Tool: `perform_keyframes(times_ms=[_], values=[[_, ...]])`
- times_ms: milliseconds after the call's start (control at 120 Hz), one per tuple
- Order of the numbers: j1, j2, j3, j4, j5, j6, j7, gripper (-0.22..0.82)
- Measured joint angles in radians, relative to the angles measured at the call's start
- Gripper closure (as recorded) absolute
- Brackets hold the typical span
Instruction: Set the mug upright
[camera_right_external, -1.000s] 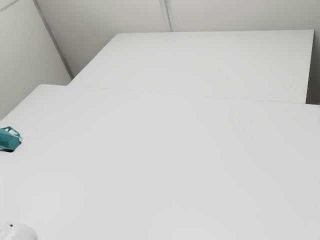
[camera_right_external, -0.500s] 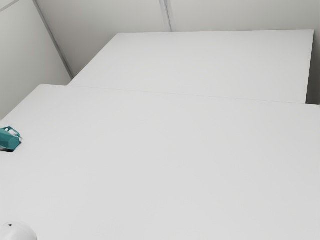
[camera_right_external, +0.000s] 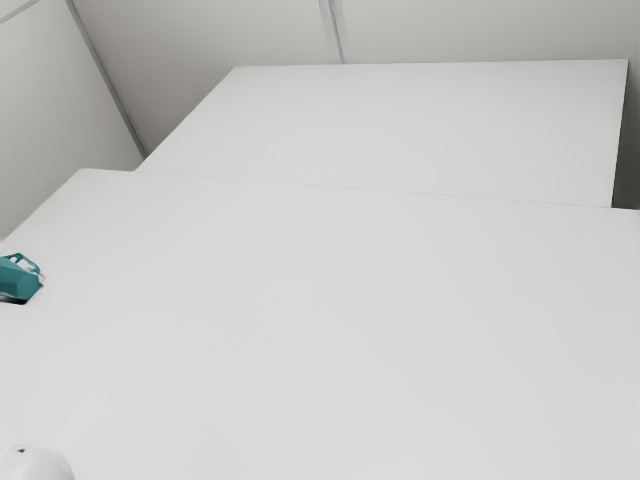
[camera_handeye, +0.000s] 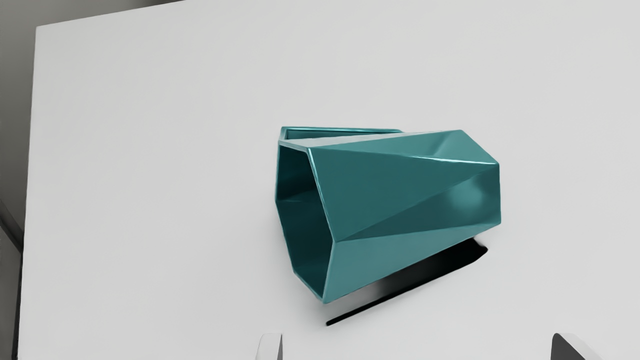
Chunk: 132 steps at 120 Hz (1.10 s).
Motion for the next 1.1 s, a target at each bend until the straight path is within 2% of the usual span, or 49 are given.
perform_keyframes(times_ms=[175,558,1100], values=[[-0.040,0.033,0.016,0.024,0.001,0.019,0.020,0.03],[-0.083,0.064,0.008,0.046,0.001,0.103,0.071,0.04],[-0.117,0.065,-0.007,0.038,-0.005,0.121,0.106,0.05]])
